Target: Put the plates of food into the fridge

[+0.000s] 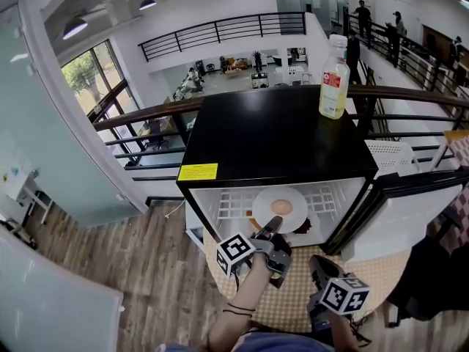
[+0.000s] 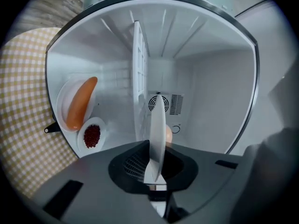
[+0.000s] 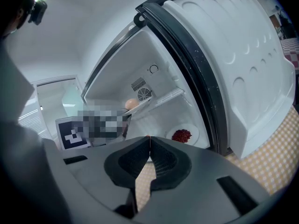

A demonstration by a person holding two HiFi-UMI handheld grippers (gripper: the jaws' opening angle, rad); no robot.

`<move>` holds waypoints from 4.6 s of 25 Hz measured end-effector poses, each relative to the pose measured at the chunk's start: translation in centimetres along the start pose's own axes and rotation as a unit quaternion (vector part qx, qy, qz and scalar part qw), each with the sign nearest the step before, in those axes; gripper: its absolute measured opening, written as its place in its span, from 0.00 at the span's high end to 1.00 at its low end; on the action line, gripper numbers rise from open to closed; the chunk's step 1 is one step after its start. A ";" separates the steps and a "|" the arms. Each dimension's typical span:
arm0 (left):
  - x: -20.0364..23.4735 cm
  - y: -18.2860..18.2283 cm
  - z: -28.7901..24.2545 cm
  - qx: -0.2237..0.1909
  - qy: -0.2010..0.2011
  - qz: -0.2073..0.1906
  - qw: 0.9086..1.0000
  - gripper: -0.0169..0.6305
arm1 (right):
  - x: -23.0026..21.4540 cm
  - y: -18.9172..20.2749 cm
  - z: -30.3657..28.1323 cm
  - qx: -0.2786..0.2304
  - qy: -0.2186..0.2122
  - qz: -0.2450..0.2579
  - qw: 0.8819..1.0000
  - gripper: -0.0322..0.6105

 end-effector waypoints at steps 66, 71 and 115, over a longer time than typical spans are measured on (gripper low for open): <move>-2.9 -1.4 -4.2 0.234 -0.141 -0.523 0.807 0.24 | 2.0 -2.6 -5.2 -0.013 -0.027 0.104 0.994 0.92; -3.1 -1.9 -4.1 0.234 -0.120 -0.486 0.833 0.24 | 5.0 -3.9 -8.1 -0.014 -0.018 0.246 0.969 0.92; -3.6 -2.0 6.3 0.294 0.034 -0.498 0.815 0.34 | 5.7 -1.6 -8.3 -0.023 0.051 0.179 0.982 0.80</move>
Point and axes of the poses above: the fingertips, and each gripper's own axes: z backward along the fingers, x to its left, y out of its underside, the point moved 4 cm from there along z, backward along the fingers, and after that the axes turned 11 degrees about -z, right-handed, at the moved point
